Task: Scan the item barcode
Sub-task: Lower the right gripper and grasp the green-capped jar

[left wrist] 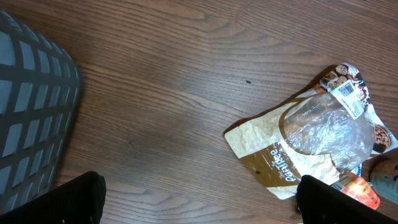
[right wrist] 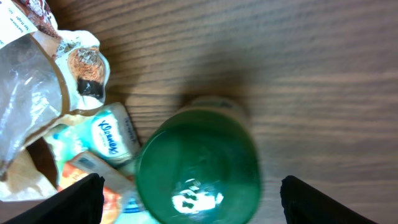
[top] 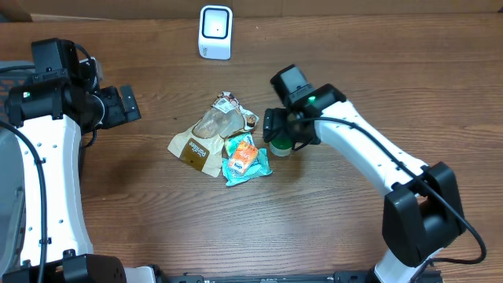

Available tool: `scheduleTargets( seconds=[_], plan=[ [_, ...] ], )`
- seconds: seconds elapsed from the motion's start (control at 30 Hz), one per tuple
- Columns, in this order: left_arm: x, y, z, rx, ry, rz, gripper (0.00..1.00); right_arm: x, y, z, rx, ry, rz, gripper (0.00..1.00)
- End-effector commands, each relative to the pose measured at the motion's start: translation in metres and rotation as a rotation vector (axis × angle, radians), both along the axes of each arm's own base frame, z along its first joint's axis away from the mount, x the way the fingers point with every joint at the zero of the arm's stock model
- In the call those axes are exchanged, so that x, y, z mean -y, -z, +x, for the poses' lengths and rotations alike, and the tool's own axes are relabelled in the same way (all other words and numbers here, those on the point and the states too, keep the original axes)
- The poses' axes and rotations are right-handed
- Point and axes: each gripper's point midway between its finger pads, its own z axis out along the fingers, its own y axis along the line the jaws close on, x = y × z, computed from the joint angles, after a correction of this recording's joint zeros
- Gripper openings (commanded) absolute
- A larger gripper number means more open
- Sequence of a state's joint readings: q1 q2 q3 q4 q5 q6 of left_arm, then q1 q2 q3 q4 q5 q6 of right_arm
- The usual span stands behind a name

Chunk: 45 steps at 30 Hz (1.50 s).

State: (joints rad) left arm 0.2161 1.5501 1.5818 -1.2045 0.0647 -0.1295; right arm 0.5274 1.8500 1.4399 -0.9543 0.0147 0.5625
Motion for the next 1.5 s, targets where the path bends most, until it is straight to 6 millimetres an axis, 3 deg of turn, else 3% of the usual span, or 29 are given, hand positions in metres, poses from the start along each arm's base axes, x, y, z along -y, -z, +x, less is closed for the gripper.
scheduleTargets(
  seconds=[0.0,0.1,0.2,0.37,0.7,0.83,1.0,1.1,1.47],
  plan=[
    [0.002,-0.004,0.001,0.012,0.018,0.003,1.00,-0.003,-0.001,0.005,0.013,0.138,0.002,0.88],
    [0.002,-0.004,0.001,0.012,0.018,0.003,1.00,-0.001,-0.001,0.007,0.025,0.142,-0.010,0.94],
    [0.002,-0.004,0.001,0.012,0.018,0.003,1.00,0.000,-0.001,0.007,0.025,0.141,-0.016,0.93],
    [0.002,-0.004,0.001,0.013,0.018,0.002,1.00,0.002,0.008,0.007,0.036,0.144,-0.025,0.72],
    [0.002,-0.004,0.001,0.013,0.018,0.002,1.00,0.003,0.017,0.006,0.053,0.076,-0.053,0.63],
    [0.002,-0.004,0.001,0.012,0.018,0.003,1.00,0.004,0.017,0.006,0.062,-0.035,-0.083,0.59],
    [0.002,-0.004,0.001,0.012,0.018,0.003,1.00,0.006,0.018,0.002,0.059,-0.176,-0.127,0.45],
    [0.002,-0.004,0.001,0.013,0.018,0.002,1.00,0.007,0.018,0.001,0.069,-0.347,-0.173,0.34],
    [0.002,-0.004,0.001,0.013,0.018,0.002,0.99,0.011,0.019,-0.002,0.089,-0.753,-0.272,0.33]
  ],
)
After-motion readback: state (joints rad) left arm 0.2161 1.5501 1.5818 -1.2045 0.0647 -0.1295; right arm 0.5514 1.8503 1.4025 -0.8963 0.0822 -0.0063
